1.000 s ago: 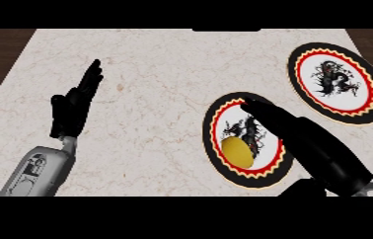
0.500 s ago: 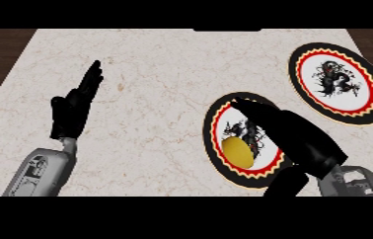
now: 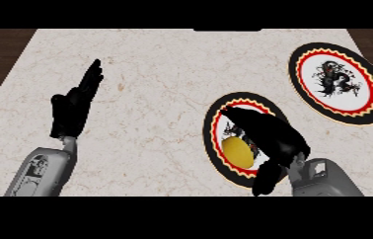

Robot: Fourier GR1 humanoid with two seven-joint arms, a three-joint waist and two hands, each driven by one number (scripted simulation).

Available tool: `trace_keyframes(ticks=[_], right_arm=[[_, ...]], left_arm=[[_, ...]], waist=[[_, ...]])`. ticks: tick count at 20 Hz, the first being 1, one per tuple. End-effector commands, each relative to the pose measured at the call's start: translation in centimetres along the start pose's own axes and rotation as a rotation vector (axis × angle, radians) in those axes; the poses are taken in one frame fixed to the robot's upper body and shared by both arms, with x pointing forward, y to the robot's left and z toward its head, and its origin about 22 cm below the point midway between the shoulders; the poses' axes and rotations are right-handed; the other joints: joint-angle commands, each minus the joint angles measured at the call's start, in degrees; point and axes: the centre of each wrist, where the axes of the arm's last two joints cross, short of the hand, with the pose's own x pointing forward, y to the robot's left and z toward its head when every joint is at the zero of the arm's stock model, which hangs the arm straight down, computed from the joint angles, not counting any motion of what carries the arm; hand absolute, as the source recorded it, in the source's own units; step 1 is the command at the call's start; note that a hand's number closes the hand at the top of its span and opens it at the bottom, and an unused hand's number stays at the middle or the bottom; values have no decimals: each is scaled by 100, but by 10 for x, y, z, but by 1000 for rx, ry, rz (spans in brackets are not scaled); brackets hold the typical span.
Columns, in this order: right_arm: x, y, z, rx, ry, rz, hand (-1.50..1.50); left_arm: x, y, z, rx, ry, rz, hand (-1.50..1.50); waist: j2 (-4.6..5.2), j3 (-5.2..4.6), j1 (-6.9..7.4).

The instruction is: Pick the lemon from the plate and place it in the plate

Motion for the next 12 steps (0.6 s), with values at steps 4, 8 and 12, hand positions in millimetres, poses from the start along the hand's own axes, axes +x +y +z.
trace_keyframes(ticks=[4, 8, 12], right_arm=[[-16, 23, -34, 55, 14, 29, -150], [-27, 22, -21, 42, 31, 15, -150], [-22, 43, -45, 71, 53, 11, -150]], left_arm=[[-3, 7, 13, 13, -5, -14, 0], [-7, -4, 5, 9, 2, 13, 0], [-6, 11, -10, 16, -8, 0, 0]], waist=[[-2, 1, 18], [-5, 0, -16], [1, 0, -15]])
